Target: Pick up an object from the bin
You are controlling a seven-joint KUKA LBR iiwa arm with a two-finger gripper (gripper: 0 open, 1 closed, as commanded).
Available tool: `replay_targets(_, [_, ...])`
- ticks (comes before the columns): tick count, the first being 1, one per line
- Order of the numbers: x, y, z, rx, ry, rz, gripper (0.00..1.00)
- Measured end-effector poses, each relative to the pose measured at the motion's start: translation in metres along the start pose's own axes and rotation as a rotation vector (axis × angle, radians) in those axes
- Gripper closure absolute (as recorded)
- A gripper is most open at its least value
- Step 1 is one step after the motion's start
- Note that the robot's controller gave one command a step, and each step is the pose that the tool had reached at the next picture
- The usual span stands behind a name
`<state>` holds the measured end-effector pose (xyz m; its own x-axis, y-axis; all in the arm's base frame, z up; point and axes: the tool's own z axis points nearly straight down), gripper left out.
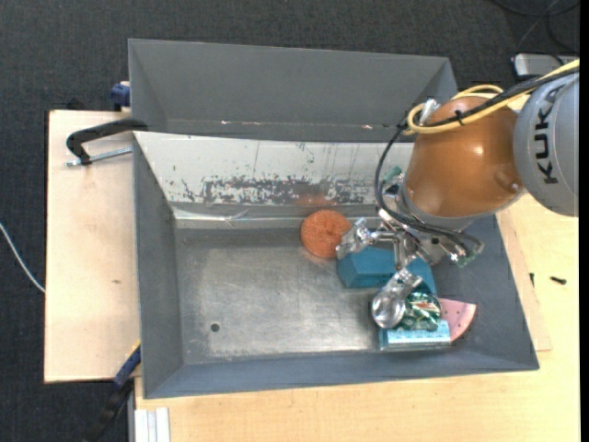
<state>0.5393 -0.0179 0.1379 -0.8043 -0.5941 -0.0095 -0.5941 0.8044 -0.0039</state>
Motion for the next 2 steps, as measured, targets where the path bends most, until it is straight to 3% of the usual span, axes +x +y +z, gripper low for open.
replay_targets(1, [0.001,0.001,0.002,-0.002,0.003,0.0,0.0])
replay_targets(2, [-0.005,-0.066,0.055,0.006,-0.036,0.053,1.0])
